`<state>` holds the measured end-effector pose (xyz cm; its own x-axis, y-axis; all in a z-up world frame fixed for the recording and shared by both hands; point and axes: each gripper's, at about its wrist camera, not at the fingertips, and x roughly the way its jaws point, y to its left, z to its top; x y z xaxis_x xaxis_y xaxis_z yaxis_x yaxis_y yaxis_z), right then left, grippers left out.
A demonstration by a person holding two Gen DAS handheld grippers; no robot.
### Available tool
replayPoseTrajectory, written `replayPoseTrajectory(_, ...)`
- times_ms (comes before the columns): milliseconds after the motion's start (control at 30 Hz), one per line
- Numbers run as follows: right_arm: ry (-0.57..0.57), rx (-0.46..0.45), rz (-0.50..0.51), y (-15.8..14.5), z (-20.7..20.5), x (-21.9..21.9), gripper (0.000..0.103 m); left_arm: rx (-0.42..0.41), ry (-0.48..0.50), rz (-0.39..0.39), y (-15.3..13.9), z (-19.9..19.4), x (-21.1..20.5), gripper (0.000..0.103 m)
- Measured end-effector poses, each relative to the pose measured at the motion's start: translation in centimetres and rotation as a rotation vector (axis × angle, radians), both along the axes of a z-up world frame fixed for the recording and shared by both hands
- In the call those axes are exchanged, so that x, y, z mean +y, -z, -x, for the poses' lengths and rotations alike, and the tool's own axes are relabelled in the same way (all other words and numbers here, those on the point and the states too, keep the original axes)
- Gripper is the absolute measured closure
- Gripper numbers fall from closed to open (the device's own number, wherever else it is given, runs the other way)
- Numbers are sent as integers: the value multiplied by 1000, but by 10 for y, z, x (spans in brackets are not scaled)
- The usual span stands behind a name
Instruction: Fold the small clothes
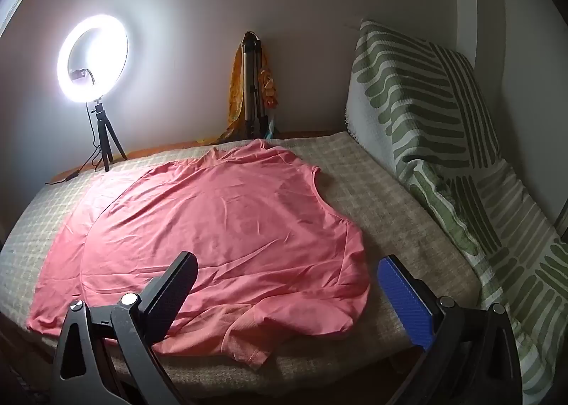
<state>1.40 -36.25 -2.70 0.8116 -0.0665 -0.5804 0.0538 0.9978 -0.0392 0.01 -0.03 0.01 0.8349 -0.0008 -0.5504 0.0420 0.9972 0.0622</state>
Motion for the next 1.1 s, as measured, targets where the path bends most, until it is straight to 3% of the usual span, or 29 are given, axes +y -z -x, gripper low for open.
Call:
replayPoseTrajectory(400,-18,-23,12,-3,3,10,0,-22,-19,0,-14,-6,3,0)
replayPoseTrajectory(1100,-28,-27,9,-5,2,14,0,-45,-27,12,-12,3,10,0)
